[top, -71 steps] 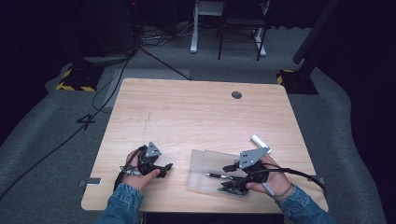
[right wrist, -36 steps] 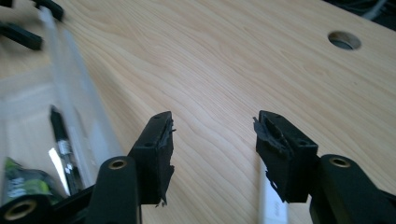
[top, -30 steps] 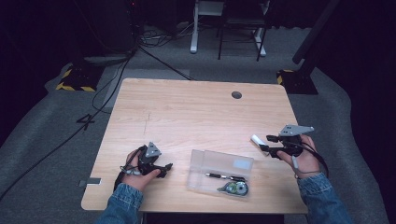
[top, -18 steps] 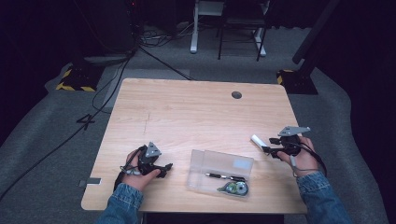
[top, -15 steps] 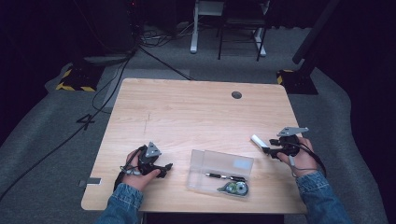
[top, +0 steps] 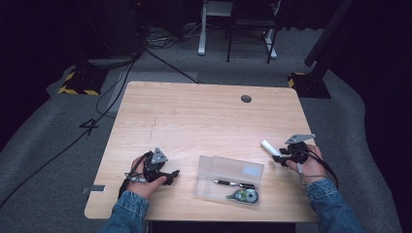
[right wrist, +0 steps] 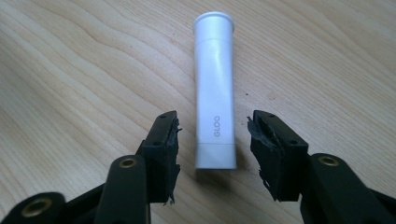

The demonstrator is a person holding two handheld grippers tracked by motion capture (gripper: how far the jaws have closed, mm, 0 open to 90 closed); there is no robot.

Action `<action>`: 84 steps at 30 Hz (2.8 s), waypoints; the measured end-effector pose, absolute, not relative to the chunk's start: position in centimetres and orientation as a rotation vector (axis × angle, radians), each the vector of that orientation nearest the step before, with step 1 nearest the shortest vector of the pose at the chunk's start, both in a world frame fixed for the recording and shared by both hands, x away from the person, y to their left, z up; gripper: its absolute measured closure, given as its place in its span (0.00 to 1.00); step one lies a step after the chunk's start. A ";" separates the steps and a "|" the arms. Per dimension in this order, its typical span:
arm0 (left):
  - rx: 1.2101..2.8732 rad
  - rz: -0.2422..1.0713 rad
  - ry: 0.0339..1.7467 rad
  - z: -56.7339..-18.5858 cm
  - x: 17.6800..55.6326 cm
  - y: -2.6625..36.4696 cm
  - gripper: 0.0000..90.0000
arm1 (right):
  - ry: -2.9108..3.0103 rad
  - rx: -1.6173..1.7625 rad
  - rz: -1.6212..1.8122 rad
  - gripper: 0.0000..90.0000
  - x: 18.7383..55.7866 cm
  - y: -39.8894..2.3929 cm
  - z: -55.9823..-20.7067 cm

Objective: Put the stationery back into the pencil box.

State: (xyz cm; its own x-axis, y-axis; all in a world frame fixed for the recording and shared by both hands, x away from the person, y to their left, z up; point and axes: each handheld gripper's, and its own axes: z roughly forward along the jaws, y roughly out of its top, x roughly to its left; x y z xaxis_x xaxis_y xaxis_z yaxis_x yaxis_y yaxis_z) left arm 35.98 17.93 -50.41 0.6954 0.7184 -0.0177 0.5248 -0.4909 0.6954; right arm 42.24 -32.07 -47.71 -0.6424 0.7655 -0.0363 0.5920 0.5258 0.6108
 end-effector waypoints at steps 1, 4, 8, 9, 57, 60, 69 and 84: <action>2.209 0.360 0.945 -50.4 36.0 17.9 0.22 | 2.472 1.131 0.817 0.59 42.3 -32.0 -47.8; 2.208 0.360 0.946 -50.4 36.0 17.9 0.22 | 2.477 1.137 0.809 0.60 42.3 -31.9 -48.0; 2.209 0.360 0.946 -50.4 36.0 17.9 0.22 | 2.478 1.155 0.810 0.64 42.3 -31.9 -48.2; 2.209 0.361 0.946 -50.4 36.0 17.9 0.22 | 2.478 1.157 0.813 0.64 42.3 -31.9 -48.2; 2.207 0.360 0.948 -50.4 36.0 17.9 0.22 | 2.380 1.072 1.164 0.79 39.9 -31.5 -42.2; 2.208 0.359 0.946 -50.4 36.0 17.9 0.22 | 2.382 1.035 1.183 0.79 39.4 -31.1 -41.5; 2.207 0.360 0.948 -50.4 36.0 17.9 0.22 | 2.431 0.882 1.262 0.79 37.8 -29.3 -39.8; 2.207 0.360 0.948 -50.4 36.0 17.9 0.22 | 2.554 0.651 1.316 0.79 35.6 -25.7 -38.7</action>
